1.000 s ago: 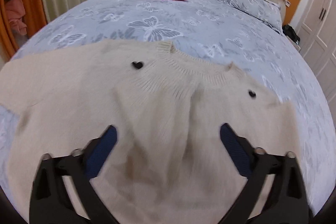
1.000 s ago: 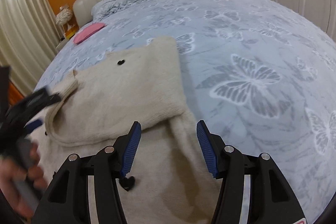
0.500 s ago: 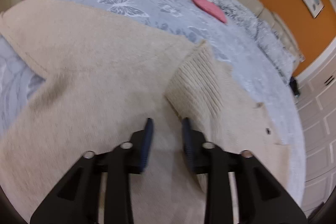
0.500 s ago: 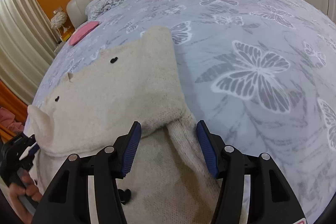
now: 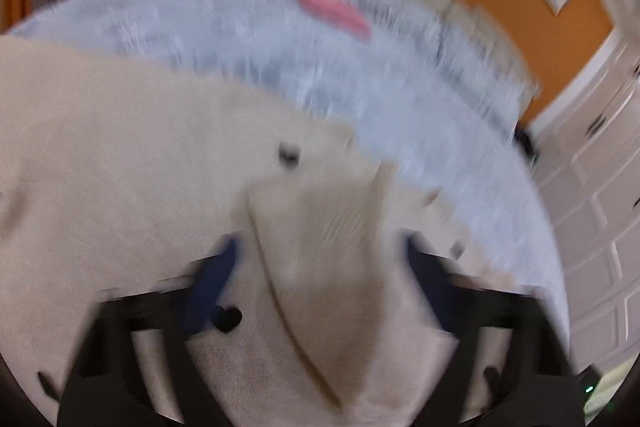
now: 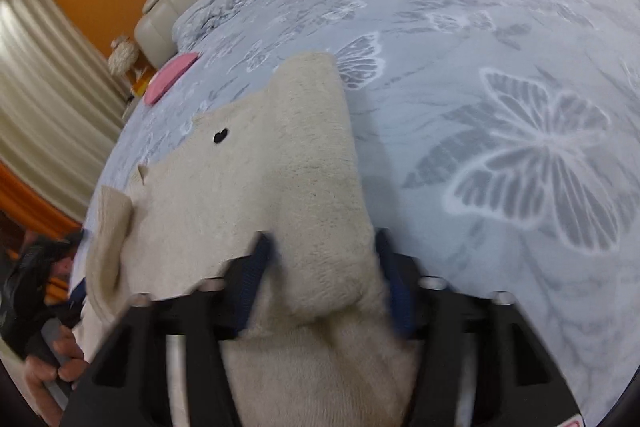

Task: Fold small clothes
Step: 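Lay the sleeve across the sweater body and open the right tool, then grasp the other sleeve cuff with the left tool and lift it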

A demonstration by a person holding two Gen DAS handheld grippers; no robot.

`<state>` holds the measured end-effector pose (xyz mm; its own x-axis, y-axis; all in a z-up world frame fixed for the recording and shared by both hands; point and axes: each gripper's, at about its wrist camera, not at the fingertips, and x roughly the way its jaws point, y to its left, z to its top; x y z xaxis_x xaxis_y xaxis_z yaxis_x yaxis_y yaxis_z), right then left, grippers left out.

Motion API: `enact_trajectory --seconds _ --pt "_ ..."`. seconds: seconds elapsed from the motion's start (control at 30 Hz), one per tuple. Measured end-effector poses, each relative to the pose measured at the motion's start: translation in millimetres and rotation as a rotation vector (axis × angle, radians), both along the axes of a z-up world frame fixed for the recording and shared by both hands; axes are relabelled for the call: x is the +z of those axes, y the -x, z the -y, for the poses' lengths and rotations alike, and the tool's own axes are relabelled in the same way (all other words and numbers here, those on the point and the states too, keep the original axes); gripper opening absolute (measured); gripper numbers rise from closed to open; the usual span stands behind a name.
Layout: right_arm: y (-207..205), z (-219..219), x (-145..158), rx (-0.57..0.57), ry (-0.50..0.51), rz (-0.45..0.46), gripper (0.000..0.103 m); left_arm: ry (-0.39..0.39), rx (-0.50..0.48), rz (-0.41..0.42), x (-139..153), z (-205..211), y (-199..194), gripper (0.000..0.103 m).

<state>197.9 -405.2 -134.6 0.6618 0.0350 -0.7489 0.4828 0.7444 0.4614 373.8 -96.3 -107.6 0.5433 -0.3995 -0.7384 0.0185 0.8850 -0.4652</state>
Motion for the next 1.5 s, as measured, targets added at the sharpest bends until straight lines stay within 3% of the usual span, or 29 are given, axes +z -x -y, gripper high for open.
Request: enact_trajectory --seconds 0.03,0.13,0.2,0.3,0.33,0.4,0.47,0.53,0.63,0.7,0.73,0.77,0.8,0.83,0.87,0.97,1.07,1.17,1.27,1.3,1.33,1.4,1.5 --pt "1 1 2 -0.001 -0.011 0.014 0.023 0.004 0.015 -0.068 -12 -2 -5 0.017" --pt "10 3 24 -0.019 -0.016 0.097 0.02 0.02 0.104 -0.042 -12 -21 0 0.008" --pt "14 0 42 -0.018 0.041 0.129 0.02 -0.028 0.198 0.007 -2 -39 9 0.005" --pt "4 -7 27 0.003 0.115 0.022 0.021 -0.031 0.294 0.021 2 -71 21 0.006" --pt "2 -6 18 0.004 0.109 -0.014 0.021 -0.002 0.269 0.022 4 -73 23 0.013" --pt "2 -5 5 -0.016 0.079 -0.036 0.022 -0.022 0.152 0.034 18 -51 23 0.041" --pt "0 -6 9 -0.007 0.1 -0.037 0.023 -0.1 0.063 0.08 36 -20 24 0.087" --pt "-2 -7 11 0.005 0.127 -0.042 0.024 -0.186 -0.051 0.144 49 24 26 0.098" --pt "-2 -5 8 -0.004 0.112 -0.041 0.026 -0.359 -0.177 0.136 36 79 14 0.098" --pt "-2 -3 6 -0.005 0.106 -0.039 0.028 -0.409 -0.199 0.088 14 95 3 0.09" --pt "1 -5 4 -0.006 0.102 -0.037 0.028 -0.364 -0.207 0.053 4 93 -6 0.052" --pt "2 -4 3 -0.008 0.091 -0.034 0.029 -0.329 -0.19 0.017 -3 85 -10 0.022" --pt "5 -3 2 -0.011 0.079 -0.03 0.029 -0.294 -0.161 0.011 -4 76 -13 0.016" --pt "6 -2 1 -0.015 0.066 -0.026 0.029 -0.208 -0.121 0.026 1 58 -10 0.007" --pt "6 0 0 -0.019 0.048 -0.021 0.029 -0.142 -0.082 0.049 6 42 -9 0.007" --pt "7 2 0 -0.02 0.017 -0.011 0.033 -0.057 0.069 0.144 24 -16 -3 0.007" --pt "5 -3 0 -0.007 0.03 -0.021 0.037 -0.024 0.152 0.11 11 -63 3 0.008" --pt "2 -10 2 0.004 0.075 -0.038 0.039 0.027 0.14 0.004 -27 -83 10 0.011" --pt "2 -11 2 0.012 0.094 -0.039 0.037 0.11 0.143 0.032 -33 -91 24 0.012" --pt "3 -11 3 0.013 0.09 -0.024 0.033 0.124 0.141 0.034 -32 -90 23 0.012" --pt "4 -10 6 0.011 0.084 -0.006 0.022 0.155 0.133 0.04 -30 -89 19 0.01" --pt "12 -8 24 -0.017 0.07 0.092 0.021 0.195 0.118 0.086 -18 -82 16 0.009" --pt "10 -13 35 -0.004 0.148 0.098 0.021 0.168 0.1 0.198 9 -74 14 0.009"
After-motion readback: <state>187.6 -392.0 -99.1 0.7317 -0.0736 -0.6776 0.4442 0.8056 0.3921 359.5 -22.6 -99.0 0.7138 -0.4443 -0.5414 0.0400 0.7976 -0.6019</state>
